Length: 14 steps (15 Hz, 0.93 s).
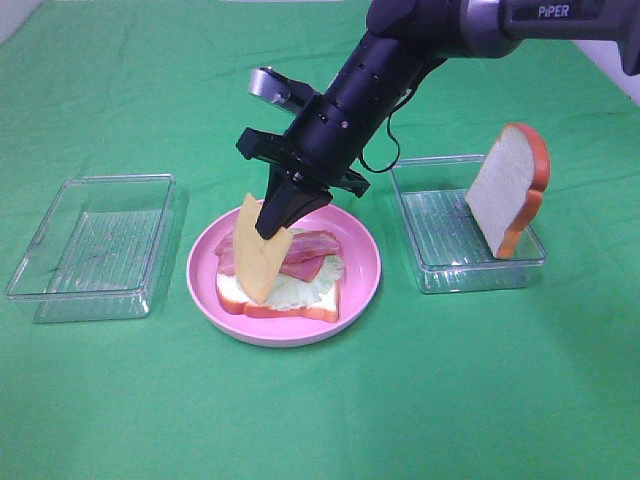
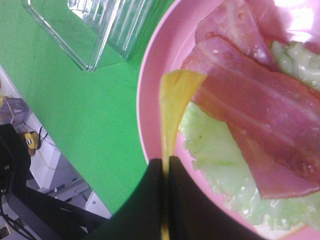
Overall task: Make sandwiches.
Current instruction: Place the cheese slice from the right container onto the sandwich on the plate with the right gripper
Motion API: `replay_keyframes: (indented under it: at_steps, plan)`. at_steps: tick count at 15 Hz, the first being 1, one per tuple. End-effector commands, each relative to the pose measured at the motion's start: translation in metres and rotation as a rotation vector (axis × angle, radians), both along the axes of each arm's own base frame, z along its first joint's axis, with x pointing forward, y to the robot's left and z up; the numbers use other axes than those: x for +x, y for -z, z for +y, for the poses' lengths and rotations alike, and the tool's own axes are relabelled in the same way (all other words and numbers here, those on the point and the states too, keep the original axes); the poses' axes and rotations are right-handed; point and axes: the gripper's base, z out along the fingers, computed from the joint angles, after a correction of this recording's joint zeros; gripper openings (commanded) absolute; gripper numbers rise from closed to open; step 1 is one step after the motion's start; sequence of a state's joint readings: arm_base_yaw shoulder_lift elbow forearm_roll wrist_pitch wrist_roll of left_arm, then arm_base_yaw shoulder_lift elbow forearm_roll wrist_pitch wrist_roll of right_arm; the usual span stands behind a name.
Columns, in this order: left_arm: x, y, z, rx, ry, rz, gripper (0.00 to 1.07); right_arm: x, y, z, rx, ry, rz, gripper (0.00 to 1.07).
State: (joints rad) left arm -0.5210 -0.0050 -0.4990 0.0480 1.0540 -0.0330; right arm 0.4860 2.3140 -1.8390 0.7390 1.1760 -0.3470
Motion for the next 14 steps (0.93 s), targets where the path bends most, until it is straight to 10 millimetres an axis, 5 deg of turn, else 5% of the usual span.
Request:
replay_keyframes:
  at_steps: [1,5,12,14]
  plan:
    - [-0.002,0.000,0.001,-0.018,0.006,-0.023,0.73,0.004,0.008,-0.002,-0.027,0.030,-0.017,0.00]
    - [-0.002,0.000,0.001,-0.018,0.006,-0.023,0.73,0.009,0.014,-0.009,-0.138,0.070,-0.057,0.01]
    - [-0.002,0.000,0.001,-0.018,0.006,-0.023,0.73,0.013,0.018,-0.015,-0.224,0.107,-0.100,0.66]
    - [-0.002,0.000,0.001,-0.018,0.006,-0.023,0.73,0.016,0.016,-0.017,-0.250,0.115,-0.117,0.72]
